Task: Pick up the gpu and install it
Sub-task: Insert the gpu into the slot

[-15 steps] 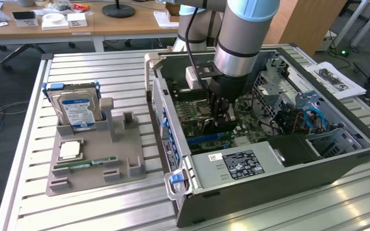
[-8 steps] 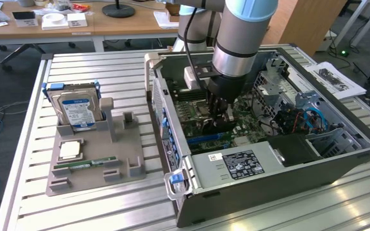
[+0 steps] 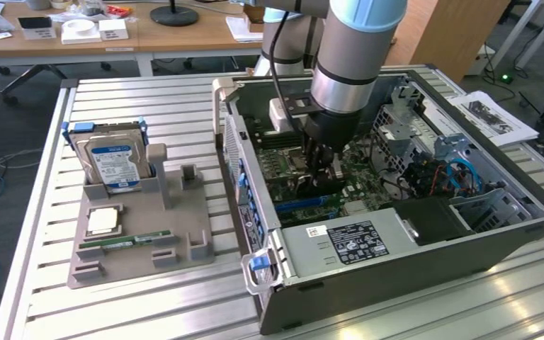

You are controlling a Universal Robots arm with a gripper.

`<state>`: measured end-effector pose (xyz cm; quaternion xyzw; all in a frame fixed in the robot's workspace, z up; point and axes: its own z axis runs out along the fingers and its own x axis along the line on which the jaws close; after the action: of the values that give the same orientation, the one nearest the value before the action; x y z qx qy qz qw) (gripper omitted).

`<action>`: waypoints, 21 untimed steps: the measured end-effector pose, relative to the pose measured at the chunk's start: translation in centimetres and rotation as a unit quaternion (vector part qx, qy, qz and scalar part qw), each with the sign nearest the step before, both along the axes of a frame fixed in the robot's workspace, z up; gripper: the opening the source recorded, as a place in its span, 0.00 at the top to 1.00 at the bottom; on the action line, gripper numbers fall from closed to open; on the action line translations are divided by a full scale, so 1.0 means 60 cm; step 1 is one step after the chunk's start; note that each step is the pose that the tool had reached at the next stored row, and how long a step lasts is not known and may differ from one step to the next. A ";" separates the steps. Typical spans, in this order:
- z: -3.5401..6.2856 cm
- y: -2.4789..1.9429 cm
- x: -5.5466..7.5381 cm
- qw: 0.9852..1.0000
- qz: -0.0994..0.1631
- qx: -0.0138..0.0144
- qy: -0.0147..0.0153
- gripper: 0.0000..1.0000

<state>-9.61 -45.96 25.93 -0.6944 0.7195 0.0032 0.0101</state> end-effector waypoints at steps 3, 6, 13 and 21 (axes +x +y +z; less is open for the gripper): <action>-0.003 0.0001 -0.001 1.000 0.000 0.000 0.000 0.73; -0.004 0.0000 -0.001 1.000 0.000 0.000 0.000 0.73; -0.011 0.0000 -0.004 1.000 0.000 0.000 0.000 0.73; -0.016 0.0001 -0.004 1.000 0.000 0.000 -0.001 0.73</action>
<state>-9.85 -45.96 24.99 -0.6944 0.7195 0.0028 0.0105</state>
